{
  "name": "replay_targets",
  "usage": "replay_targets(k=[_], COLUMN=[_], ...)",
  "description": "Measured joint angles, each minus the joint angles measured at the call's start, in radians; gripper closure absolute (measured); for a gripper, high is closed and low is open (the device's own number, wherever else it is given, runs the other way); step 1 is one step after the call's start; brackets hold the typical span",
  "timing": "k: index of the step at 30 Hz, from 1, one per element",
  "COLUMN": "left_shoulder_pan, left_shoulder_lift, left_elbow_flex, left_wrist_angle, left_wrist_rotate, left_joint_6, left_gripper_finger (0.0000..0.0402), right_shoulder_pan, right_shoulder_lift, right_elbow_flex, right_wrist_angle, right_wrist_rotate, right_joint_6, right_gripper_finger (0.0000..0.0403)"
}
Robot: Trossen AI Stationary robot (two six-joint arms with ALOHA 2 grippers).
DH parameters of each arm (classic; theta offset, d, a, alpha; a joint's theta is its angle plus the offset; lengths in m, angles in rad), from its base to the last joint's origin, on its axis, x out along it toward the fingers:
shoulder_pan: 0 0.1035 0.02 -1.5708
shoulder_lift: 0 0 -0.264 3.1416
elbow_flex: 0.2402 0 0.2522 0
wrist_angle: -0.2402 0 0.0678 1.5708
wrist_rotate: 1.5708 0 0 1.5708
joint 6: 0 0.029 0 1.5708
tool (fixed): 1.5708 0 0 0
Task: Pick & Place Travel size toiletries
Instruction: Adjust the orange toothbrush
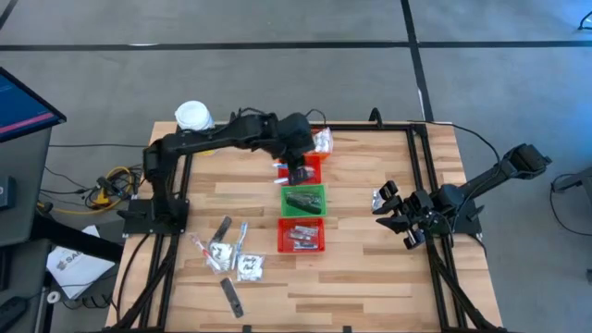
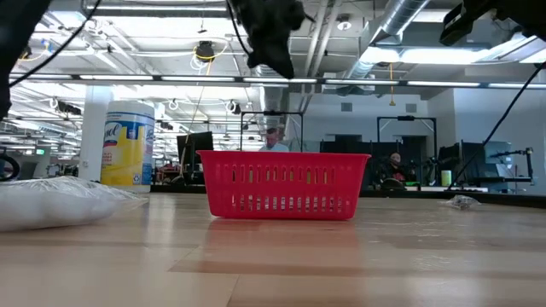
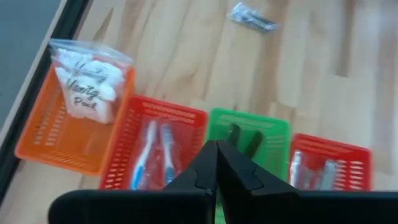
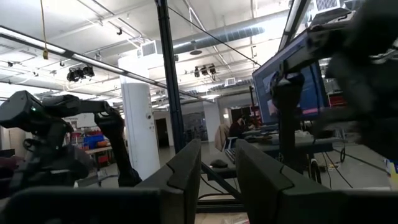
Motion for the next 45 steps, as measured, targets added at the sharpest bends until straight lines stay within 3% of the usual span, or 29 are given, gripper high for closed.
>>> replay_targets(k=[12,24,36,45], left_shoulder_pan=[-0.122,-0.201,-0.278,-0.364], left_shoulder_lift=[-0.23,-0.393,-0.449,-0.449], left_elbow_flex=[-0.314,-0.556,-0.669,-0.695], left_wrist_angle=[0.126,0.19,0.194,0.2], left_wrist_rotate=[-0.028,-0.027,-0.026,-0.023], left_joint_6=[-0.138,-0.274,-0.385,-0.461], left_gripper_finger=[0.0401,0.0401,0.0402,0.0402], right_shoulder_pan=[-0.004,-0.084,-0.178,-0.191], right_shoulder_lift=[0.0,0.0,0.0,0.043], right_elbow_flex=[0.0,0.0,0.001,0.09], right_wrist_angle=[0.03,0.041,0.04,-0.053], right_wrist_rotate=[0.002,0.004,0.004,0.001], right_joint_6=[-0.011,-0.011,-0.011,-0.017], right_gripper_finger=[0.031,0.031,0.031,0.031])
